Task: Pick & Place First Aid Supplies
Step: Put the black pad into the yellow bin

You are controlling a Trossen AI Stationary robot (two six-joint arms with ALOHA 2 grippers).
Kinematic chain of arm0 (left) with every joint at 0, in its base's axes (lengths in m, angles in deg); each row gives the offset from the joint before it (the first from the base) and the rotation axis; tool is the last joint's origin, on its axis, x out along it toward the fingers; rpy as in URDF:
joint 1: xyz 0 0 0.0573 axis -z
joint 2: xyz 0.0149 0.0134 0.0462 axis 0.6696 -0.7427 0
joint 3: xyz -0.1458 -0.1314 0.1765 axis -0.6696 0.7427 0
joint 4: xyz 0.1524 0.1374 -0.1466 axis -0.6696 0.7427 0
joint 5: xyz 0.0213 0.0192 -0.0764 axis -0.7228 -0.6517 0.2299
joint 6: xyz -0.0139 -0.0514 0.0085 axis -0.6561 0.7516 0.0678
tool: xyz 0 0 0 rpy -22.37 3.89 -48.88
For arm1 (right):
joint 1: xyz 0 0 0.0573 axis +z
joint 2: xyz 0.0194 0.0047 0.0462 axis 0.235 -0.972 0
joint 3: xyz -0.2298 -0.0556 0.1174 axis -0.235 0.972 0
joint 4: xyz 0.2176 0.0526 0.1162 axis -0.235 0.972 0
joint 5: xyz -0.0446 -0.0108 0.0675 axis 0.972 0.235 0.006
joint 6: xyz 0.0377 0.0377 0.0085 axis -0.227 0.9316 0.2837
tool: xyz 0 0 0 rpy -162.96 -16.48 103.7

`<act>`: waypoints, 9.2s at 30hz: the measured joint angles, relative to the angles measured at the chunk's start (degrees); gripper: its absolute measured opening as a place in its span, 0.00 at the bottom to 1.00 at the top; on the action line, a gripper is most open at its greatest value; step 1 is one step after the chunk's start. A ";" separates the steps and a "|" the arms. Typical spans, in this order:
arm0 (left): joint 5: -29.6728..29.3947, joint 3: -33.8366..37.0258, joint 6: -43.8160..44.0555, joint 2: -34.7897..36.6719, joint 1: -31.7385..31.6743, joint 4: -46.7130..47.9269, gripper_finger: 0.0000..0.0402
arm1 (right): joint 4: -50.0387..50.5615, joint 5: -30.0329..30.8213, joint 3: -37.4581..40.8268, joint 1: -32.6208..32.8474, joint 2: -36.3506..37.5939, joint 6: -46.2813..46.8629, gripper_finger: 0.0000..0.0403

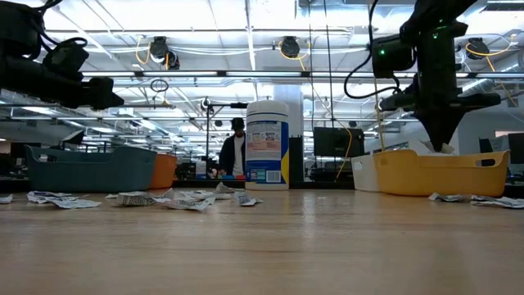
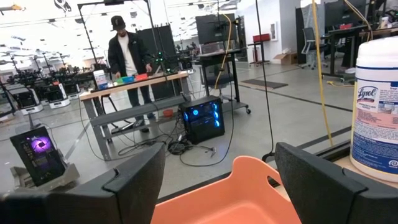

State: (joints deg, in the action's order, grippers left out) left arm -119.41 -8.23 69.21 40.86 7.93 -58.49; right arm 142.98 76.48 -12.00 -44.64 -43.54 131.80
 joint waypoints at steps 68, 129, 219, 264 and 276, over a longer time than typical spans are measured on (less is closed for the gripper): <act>0.00 -0.01 0.00 0.00 0.00 0.00 0.77 | -1.28 -7.56 2.84 28.54 3.27 24.90 0.48; 0.00 -0.01 0.00 0.00 0.02 -0.02 0.77 | -17.08 -9.73 8.96 37.85 -4.14 26.36 0.01; 0.00 -0.01 0.00 -0.02 0.00 0.00 0.77 | 2.01 -9.77 2.47 -2.67 7.21 -34.78 0.52; 0.00 0.01 0.00 -0.02 0.02 0.00 0.77 | -13.59 -14.32 15.04 48.40 -11.56 -21.11 0.52; 0.00 -0.01 0.00 -0.02 0.01 0.00 0.77 | -15.03 -14.90 15.17 48.43 -14.04 -23.24 0.14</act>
State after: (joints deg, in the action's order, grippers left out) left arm -119.41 -8.24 69.21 40.84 7.94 -58.49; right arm 127.95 61.58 3.17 3.79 -57.59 108.56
